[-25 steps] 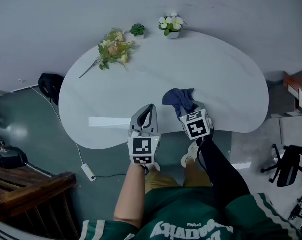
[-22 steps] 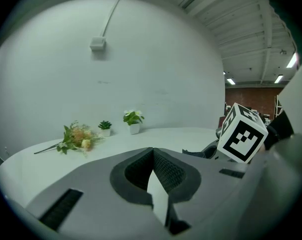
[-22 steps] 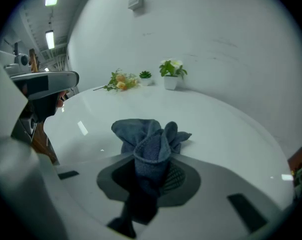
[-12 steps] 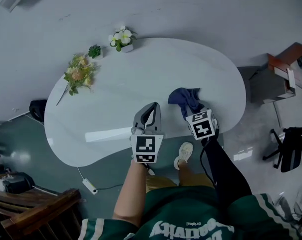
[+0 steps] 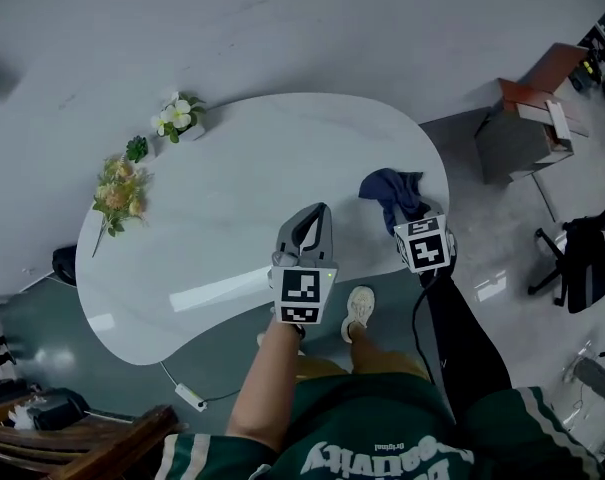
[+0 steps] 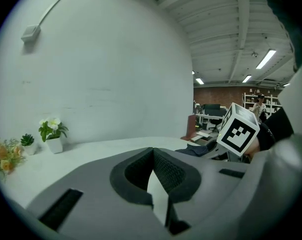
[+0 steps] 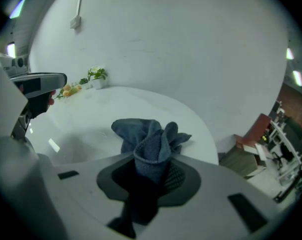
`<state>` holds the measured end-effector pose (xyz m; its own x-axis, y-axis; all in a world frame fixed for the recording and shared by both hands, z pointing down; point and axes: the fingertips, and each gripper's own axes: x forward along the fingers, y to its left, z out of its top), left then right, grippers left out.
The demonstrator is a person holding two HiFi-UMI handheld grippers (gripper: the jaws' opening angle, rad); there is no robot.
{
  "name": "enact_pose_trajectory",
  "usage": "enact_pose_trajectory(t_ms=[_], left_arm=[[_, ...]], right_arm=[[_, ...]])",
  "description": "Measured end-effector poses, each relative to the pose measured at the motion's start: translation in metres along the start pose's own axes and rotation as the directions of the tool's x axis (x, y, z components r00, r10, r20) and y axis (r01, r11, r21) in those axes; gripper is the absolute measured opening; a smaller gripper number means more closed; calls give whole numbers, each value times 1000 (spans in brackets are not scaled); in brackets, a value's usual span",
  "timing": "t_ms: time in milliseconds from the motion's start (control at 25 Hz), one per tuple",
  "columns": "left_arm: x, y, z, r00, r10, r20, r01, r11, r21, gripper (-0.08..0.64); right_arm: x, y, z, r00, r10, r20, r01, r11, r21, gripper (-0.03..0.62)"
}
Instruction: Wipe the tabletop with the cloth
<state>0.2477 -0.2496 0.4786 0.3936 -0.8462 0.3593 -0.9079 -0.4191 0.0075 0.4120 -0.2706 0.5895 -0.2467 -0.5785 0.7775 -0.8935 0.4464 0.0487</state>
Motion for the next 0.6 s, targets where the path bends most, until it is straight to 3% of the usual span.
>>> enact_pose_trajectory(t_ms=[320,520,600], left_arm=[[25,-42,19,997,-72,13,71,997,27,-3],[21,-47,18,997,-75,5,74,997,36,-3],[14,-42,15,998,-65,-3,65,997,39,-3]], right_arm=[[-30,-80,-37,991,-132,-24,134,984,121,92],[-53,-117,-66,956,-283,-72,292,930,223,92],[-59,-122,-75,947,-309,-88,321,903,286,92]])
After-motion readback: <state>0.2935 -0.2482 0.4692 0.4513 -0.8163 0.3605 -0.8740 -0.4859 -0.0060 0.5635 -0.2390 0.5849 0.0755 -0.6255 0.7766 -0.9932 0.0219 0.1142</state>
